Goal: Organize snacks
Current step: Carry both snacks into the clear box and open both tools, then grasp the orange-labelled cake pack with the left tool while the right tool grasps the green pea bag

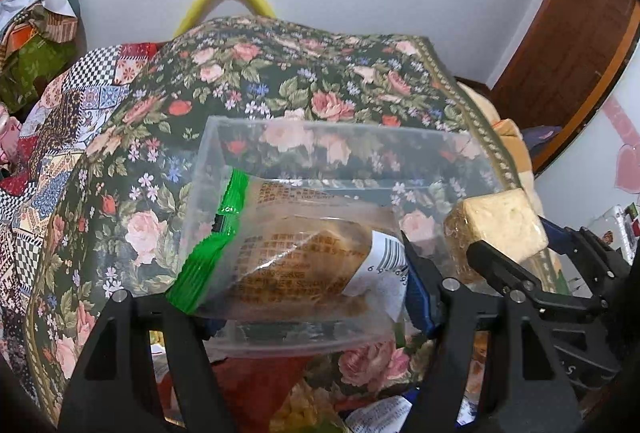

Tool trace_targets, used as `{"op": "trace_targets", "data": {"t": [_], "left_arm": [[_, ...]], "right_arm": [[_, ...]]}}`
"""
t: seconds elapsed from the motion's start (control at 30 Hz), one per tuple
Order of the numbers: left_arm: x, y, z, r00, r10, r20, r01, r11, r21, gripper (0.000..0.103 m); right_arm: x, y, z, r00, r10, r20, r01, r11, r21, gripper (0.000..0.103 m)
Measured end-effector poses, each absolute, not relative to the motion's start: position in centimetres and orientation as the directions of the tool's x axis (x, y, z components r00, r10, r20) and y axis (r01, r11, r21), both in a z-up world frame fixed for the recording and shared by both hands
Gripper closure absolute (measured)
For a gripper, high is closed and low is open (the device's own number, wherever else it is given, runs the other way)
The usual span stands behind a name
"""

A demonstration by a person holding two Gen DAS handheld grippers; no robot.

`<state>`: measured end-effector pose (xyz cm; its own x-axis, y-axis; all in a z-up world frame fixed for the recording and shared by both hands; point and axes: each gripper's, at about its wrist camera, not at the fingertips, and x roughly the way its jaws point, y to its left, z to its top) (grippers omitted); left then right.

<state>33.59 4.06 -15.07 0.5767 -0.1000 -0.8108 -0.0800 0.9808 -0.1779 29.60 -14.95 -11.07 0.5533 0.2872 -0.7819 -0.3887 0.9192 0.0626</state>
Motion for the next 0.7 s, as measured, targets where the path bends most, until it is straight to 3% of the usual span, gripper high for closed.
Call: {"op": "trace_targets", "data": {"t": [0.37,0.7], "left_arm": [[33.6,3.4,-14.5,0.580,-0.087,-0.810,-0.060,0.987,-0.149,0.026],[28.3,3.4,-7.5,0.694,-0.086,-0.714,0.002,0.993,-0.117,0.024]], "right_arm": [[29.4,-14.9,-10.8,0.563,0.259,-0.785,-0.408,0.913,0.009,0.027],[26.3,-16.7,-6.9,0.627,0.266,-0.732,-0.409,0.912,-0.019,0.024]]}}
